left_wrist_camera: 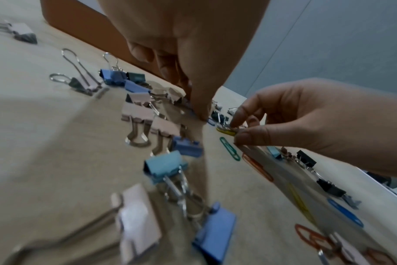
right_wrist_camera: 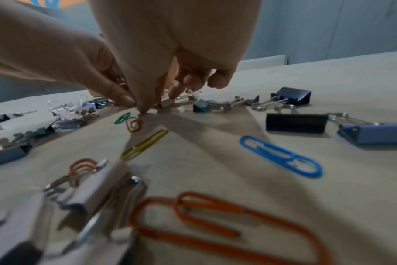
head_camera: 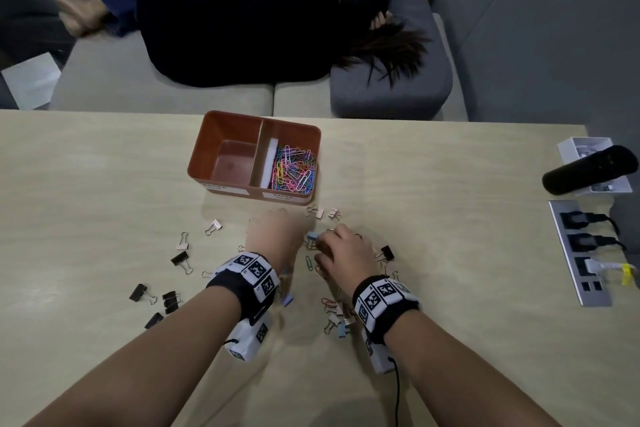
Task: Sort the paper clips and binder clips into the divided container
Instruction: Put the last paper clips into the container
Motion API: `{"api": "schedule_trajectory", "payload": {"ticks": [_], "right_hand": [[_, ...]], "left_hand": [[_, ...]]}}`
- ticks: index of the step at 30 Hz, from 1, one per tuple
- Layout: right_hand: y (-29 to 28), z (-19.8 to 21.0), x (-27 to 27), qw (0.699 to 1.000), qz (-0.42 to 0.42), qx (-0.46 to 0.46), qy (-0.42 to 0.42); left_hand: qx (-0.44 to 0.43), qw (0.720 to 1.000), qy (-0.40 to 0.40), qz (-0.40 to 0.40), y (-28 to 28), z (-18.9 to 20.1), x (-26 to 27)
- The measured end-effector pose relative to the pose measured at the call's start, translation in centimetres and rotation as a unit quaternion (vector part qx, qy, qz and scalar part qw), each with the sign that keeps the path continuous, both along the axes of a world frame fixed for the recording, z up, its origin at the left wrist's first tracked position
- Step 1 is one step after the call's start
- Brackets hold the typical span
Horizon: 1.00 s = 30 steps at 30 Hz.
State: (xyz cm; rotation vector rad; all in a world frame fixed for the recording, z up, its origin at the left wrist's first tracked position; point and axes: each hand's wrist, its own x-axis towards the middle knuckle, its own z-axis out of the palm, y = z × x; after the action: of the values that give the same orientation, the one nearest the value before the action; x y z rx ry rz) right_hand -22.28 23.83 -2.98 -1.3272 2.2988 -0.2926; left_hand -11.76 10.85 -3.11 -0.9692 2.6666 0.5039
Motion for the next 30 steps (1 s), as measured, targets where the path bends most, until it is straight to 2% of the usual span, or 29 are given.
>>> {"api": "schedule_trajectory", "payload": {"ticks": [7, 10, 14, 17, 20, 26, 30], "right_hand": [[1.6, -0.4, -1.5, 0.997, -0.071, 0.010, 0.006], [1.7, -0.2, -1.3, 0.999, -0.052, 0.005, 0.003], [0.8, -0.3, -1.1, 0.999, -0.036, 0.014, 0.008], [0.4, 0.1, -1.2, 0.999, -0.013, 0.037, 0.022], [0.2, 0.3, -1.3, 0.997, 0.019, 0.058, 0.039], [0.5, 0.5, -1.8, 0.999, 0.016, 0.048, 0.017], [0.6, 0.5, -2.2, 0.997, 0.046, 0.059, 0.018]], "left_hand": [[-0.008, 1.000, -0.001, 0.005, -0.6, 0.0, 0.8], [0.009, 1.000, 0.028, 0.006, -0.6, 0.2, 1.3], [0.084, 0.995, 0.040, -0.035, 0.0, 0.8, 1.8], [0.111, 0.991, 0.006, -0.081, 0.9, 1.0, 1.6], [0.081, 0.988, -0.035, -0.124, 1.5, 1.0, 0.8], [0.026, 0.989, -0.046, -0.139, 1.7, 0.9, 0.0], [0.017, 0.987, -0.051, -0.149, 1.8, 0.9, -0.1]]}}
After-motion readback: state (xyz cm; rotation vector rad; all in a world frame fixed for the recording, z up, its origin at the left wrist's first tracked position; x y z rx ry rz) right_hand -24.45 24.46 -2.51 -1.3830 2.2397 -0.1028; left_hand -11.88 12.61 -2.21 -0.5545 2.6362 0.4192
